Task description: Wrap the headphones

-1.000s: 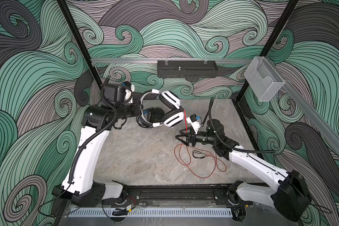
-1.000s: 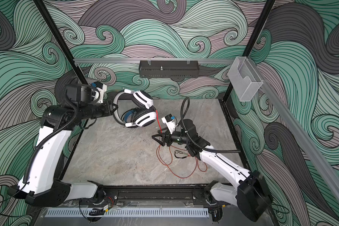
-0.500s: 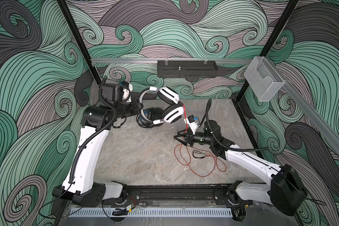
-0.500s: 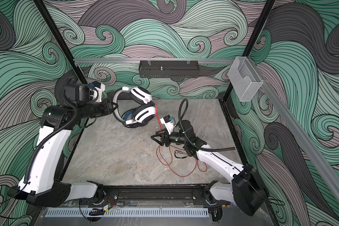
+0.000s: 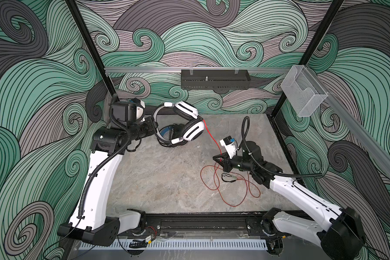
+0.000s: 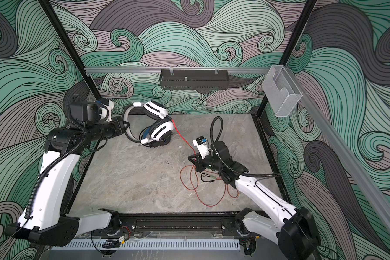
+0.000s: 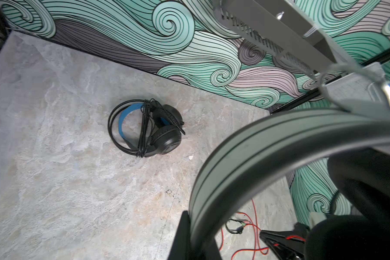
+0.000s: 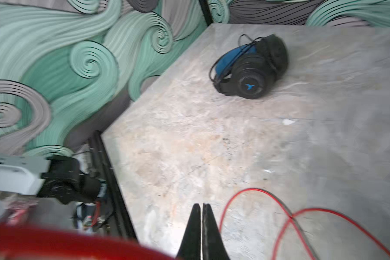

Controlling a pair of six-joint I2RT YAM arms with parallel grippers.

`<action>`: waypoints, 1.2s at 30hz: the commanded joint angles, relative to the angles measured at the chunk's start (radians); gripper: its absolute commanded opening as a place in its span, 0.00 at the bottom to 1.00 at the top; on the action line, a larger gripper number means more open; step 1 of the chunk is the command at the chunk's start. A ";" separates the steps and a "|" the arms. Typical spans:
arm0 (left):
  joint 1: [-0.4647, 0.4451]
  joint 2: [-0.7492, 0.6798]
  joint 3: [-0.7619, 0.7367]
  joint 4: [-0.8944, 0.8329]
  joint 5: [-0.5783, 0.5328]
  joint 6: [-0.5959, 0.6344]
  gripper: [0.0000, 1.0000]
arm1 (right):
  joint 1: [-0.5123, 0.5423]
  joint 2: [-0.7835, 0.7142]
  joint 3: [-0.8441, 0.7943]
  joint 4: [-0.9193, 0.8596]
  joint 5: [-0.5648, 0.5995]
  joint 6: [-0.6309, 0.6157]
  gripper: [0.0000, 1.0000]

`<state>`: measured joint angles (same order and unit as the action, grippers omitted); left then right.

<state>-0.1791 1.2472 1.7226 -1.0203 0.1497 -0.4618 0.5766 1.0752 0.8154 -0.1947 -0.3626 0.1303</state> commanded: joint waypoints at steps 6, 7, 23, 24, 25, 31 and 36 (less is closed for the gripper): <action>0.009 -0.056 -0.101 0.064 -0.205 0.096 0.00 | 0.026 -0.092 0.299 -0.533 0.550 -0.398 0.00; 0.009 -0.059 -0.116 0.066 -0.214 0.115 0.00 | 0.043 -0.094 0.331 -0.554 0.595 -0.441 0.00; -0.297 -0.011 -0.222 0.064 -0.282 0.250 0.00 | 0.519 0.294 0.939 -0.678 0.835 -0.847 0.00; -0.317 -0.014 -0.236 0.070 -0.282 0.257 0.00 | 0.519 0.328 0.964 -0.687 0.832 -0.843 0.00; -0.337 -0.018 -0.246 0.078 -0.280 0.265 0.00 | 0.520 0.348 0.977 -0.688 0.832 -0.841 0.00; -0.444 -0.077 -0.333 0.157 -0.193 0.371 0.00 | 0.521 0.405 0.976 -0.705 0.823 -0.786 0.00; -0.513 -0.102 -0.370 0.183 -0.124 0.442 0.00 | 0.519 0.405 0.956 -0.719 0.824 -0.770 0.00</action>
<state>-0.6659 1.1938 1.3376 -0.9306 -0.0616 -0.0677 1.0939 1.4960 1.7779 -0.8967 0.4633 -0.6716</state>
